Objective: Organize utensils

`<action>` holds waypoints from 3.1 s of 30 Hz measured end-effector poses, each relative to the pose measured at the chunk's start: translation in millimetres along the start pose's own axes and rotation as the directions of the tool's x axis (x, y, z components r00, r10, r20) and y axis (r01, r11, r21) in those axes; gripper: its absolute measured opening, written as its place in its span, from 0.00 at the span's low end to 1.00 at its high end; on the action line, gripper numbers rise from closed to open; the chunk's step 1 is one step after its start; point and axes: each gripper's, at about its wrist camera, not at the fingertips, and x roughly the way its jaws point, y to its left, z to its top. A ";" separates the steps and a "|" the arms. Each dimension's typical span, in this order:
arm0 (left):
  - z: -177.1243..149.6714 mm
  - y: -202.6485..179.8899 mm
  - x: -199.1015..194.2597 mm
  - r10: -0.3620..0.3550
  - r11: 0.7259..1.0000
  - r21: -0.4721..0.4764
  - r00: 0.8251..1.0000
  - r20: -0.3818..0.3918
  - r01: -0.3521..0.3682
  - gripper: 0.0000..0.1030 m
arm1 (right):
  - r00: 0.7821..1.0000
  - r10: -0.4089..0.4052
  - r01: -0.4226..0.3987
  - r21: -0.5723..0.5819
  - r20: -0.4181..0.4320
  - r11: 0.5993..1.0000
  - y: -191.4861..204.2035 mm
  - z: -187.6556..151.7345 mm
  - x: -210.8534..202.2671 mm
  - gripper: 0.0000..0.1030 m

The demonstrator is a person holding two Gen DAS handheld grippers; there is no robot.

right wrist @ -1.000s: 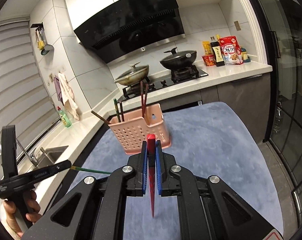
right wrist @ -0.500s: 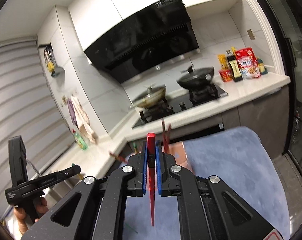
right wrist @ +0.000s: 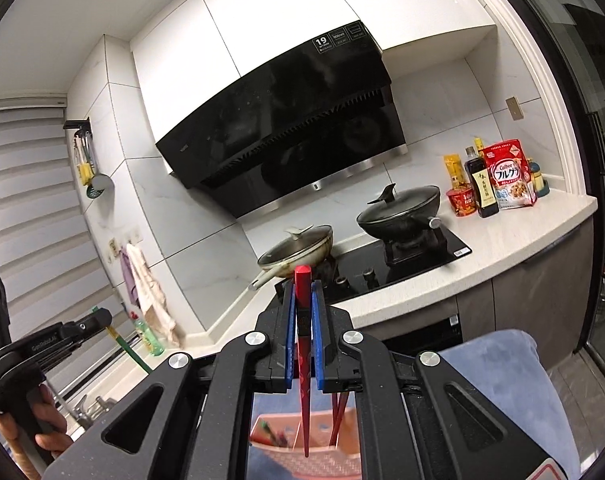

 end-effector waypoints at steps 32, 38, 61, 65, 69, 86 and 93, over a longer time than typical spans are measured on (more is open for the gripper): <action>-52.1 12.7 54.9 0.082 0.997 0.025 0.989 -0.120 -0.080 0.62 | 0.989 -0.016 0.011 -0.035 -0.149 0.999 -2.1 -49.1 60.6 0.36; -71.8 12.5 41.5 0.155 0.987 0.062 0.972 -0.175 -0.147 0.62 | 0.976 -0.065 0.040 -0.120 -0.207 0.992 11.4 -64.7 36.6 0.47; -191.2 23.8 -4.2 0.262 0.965 0.083 0.895 -0.361 -0.249 0.85 | 0.888 -0.244 0.132 -0.291 -0.390 0.947 24.3 -170.1 -28.1 0.55; -203.8 24.8 -6.7 0.267 0.963 0.086 0.883 -0.385 -0.254 0.85 | 0.883 -0.268 0.149 -0.312 -0.386 0.938 25.6 -180.7 -33.1 0.64; -211.8 24.1 -8.6 0.279 0.960 0.094 0.876 -0.394 -0.263 0.85 | 0.874 -0.272 0.152 -0.306 -0.402 0.940 23.4 -186.0 -32.7 0.67; -223.2 19.4 -0.1 0.293 0.956 0.118 0.860 -0.418 -0.269 0.91 | 0.860 -0.290 0.167 -0.305 -0.420 0.937 14.5 -190.7 -27.8 0.94; -225.7 17.0 3.6 0.290 0.957 0.122 0.857 -0.426 -0.264 0.93 | 0.859 -0.301 0.178 -0.308 -0.415 0.935 12.5 -194.1 -26.6 0.94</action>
